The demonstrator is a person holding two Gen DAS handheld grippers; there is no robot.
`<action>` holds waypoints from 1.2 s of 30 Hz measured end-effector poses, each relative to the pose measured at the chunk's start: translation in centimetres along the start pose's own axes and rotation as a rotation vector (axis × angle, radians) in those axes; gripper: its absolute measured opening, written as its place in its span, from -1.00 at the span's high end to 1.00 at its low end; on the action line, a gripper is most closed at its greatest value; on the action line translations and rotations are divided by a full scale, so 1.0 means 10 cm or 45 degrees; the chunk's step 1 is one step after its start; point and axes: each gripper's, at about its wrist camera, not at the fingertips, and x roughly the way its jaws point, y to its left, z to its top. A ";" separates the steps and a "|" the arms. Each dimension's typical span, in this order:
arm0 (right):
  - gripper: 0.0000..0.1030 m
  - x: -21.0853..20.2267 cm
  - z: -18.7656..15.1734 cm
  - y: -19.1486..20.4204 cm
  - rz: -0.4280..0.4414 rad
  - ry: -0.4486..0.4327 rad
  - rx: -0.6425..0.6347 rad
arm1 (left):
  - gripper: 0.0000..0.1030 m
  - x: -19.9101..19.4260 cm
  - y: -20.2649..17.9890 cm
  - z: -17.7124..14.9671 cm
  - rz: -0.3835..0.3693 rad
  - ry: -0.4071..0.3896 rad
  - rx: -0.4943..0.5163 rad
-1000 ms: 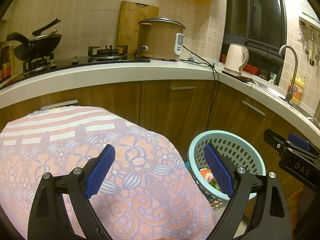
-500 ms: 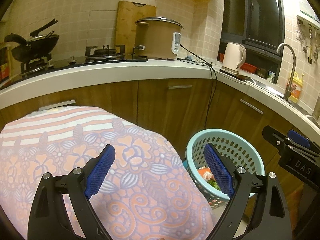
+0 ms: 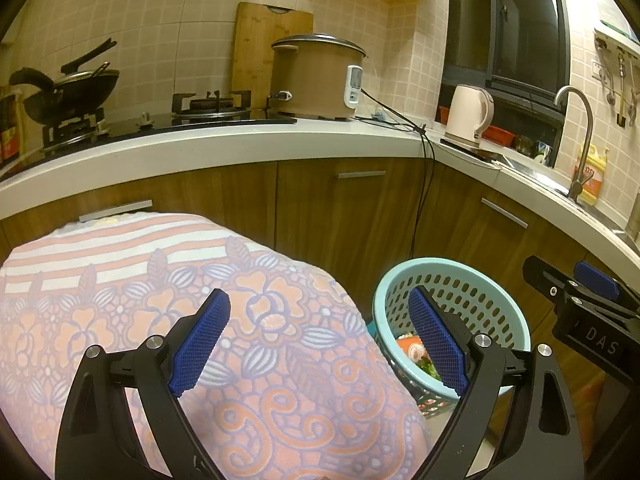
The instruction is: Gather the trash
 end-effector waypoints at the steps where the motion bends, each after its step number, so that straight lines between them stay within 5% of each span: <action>1: -0.72 0.00 0.00 0.00 0.001 0.003 0.001 | -0.72 0.00 0.00 0.00 -0.001 0.002 0.000; 36: -0.72 0.05 -0.04 -0.01 0.005 0.016 0.004 | -0.73 0.02 0.00 -0.04 0.017 0.008 0.014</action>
